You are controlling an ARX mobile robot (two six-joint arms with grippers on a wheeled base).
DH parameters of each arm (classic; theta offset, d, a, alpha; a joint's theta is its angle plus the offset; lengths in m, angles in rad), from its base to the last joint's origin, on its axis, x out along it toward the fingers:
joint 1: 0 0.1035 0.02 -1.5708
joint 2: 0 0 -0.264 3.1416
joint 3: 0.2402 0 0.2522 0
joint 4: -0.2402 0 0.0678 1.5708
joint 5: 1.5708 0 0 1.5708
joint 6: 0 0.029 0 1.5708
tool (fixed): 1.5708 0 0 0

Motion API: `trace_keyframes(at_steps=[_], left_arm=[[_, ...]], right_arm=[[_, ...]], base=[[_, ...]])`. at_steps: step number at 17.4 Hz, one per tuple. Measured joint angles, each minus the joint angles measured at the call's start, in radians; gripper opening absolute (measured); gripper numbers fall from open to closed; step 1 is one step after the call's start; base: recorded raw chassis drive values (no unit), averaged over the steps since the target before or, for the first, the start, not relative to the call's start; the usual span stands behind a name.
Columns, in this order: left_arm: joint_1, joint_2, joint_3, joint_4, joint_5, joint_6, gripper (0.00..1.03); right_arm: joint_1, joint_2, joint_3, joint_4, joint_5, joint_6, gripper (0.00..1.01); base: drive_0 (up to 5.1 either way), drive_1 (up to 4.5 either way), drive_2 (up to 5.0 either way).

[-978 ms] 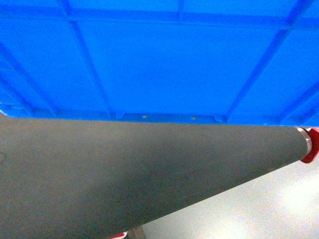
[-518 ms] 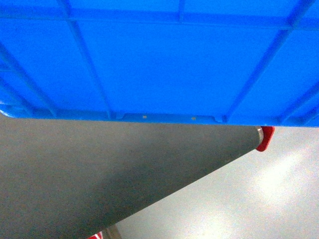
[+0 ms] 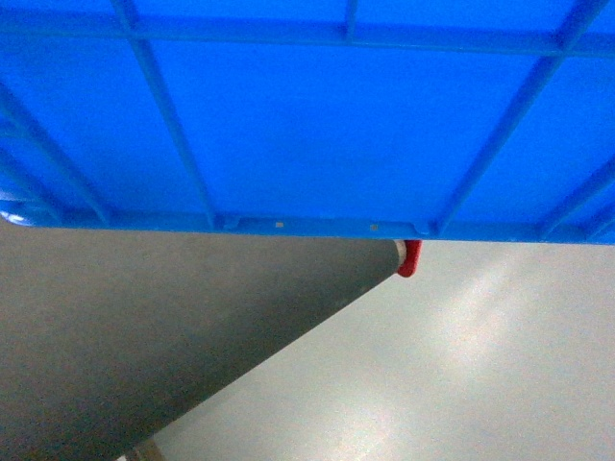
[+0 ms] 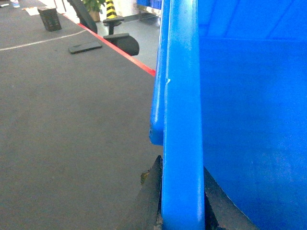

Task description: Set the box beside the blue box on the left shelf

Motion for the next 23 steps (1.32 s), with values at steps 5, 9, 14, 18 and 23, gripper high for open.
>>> trace_keyframes(at_steps=[5, 9, 14, 18, 23], left_arm=[[0.000, 0.000, 0.000, 0.000, 0.000, 0.000, 0.09], [0.000, 0.000, 0.000, 0.000, 0.000, 0.000, 0.09], [0.000, 0.000, 0.000, -0.001, 0.000, 0.000, 0.09], [0.000, 0.000, 0.000, -0.001, 0.000, 0.000, 0.09], [0.000, 0.000, 0.000, -0.001, 0.000, 0.000, 0.09]], right_arm=[[0.000, 0.000, 0.000, 0.000, 0.000, 0.000, 0.09], [0.000, 0.000, 0.000, 0.000, 0.000, 0.000, 0.09], [0.000, 0.000, 0.000, 0.000, 0.001, 0.000, 0.09], [0.000, 0.000, 0.000, 0.000, 0.002, 0.000, 0.09], [0.000, 0.000, 0.000, 0.000, 0.002, 0.000, 0.09]], base=[[-1.5, -1.48, -1.5], [-1.6, -1.62, -1.6], [-1.6, -1.63, -1.6], [-1.6, -1.63, -1.6], [-1.5, -1.53, -1.5]])
